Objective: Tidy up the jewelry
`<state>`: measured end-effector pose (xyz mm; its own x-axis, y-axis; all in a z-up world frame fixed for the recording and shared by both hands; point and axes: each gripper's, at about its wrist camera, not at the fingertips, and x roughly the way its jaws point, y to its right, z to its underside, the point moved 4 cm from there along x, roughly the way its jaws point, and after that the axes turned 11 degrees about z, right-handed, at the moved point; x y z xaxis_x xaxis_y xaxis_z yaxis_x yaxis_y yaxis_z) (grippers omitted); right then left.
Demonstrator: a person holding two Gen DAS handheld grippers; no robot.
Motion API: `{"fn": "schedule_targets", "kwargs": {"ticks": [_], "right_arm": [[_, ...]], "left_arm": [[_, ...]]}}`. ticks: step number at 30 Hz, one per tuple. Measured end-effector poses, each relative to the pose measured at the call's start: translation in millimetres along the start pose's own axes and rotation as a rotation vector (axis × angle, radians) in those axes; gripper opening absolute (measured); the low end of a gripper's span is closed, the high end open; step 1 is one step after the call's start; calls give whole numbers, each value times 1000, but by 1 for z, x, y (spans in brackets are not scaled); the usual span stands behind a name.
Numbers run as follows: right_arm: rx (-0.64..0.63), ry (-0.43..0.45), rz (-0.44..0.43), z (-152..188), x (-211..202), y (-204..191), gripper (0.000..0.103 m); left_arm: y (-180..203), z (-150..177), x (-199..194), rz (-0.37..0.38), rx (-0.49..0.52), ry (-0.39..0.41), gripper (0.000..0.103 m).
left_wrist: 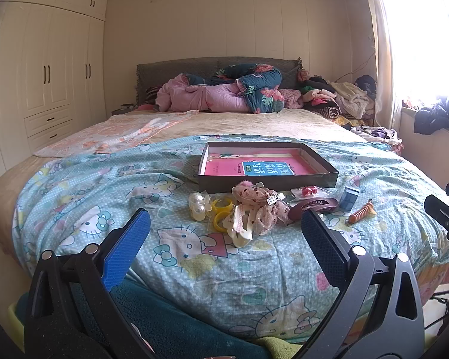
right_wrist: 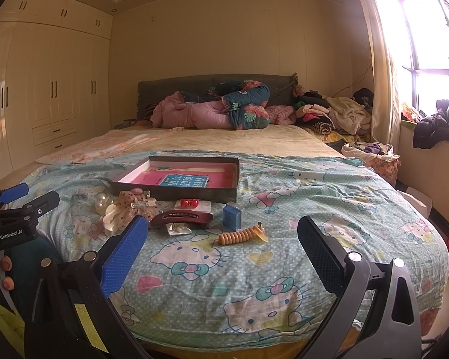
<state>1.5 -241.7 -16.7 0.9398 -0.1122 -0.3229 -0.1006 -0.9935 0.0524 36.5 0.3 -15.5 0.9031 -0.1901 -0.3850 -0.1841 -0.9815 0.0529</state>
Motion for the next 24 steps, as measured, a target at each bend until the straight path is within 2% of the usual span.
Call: {"fn": "schedule_targets", "kwargs": {"ticks": [18,24], "right_arm": [[-2,1,0,2,-1,4,97],[-44,-18,-38,-2,1,-8,97]], "left_arm": [[-2,-1,1,9,-4,-3,93],[-9,-3,14,20,-35,-37,93]]}}
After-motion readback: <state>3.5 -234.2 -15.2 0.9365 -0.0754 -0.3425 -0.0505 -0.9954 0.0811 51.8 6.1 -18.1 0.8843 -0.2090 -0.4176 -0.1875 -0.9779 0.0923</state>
